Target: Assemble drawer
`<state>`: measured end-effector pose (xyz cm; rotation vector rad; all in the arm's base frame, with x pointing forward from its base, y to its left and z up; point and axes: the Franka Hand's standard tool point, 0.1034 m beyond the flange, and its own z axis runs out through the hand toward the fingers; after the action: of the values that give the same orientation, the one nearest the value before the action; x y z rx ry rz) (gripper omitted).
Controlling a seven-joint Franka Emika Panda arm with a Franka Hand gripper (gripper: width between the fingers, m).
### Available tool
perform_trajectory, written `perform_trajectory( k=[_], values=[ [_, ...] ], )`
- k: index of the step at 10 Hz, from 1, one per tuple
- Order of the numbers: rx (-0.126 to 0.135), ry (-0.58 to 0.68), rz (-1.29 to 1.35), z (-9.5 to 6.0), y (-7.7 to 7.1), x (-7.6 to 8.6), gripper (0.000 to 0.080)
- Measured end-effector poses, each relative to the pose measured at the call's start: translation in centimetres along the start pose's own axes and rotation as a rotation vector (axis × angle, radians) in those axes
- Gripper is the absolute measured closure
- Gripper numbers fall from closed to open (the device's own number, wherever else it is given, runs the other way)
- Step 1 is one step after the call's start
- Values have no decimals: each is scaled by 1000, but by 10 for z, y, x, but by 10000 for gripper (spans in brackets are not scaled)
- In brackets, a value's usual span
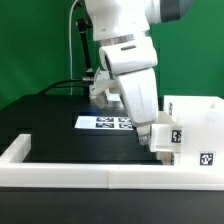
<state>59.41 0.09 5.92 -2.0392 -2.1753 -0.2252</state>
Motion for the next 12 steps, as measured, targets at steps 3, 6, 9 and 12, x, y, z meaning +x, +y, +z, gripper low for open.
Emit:
perform_trajectory(
  k=[3, 6, 9, 12],
  values=[
    [-10, -4, 2, 1, -1, 0, 150],
    [-21, -6, 6, 4, 1, 7, 150],
    [-17, -22, 9, 5, 2, 12, 150],
    [-18, -26, 21, 7, 2, 20, 150]
  ],
)
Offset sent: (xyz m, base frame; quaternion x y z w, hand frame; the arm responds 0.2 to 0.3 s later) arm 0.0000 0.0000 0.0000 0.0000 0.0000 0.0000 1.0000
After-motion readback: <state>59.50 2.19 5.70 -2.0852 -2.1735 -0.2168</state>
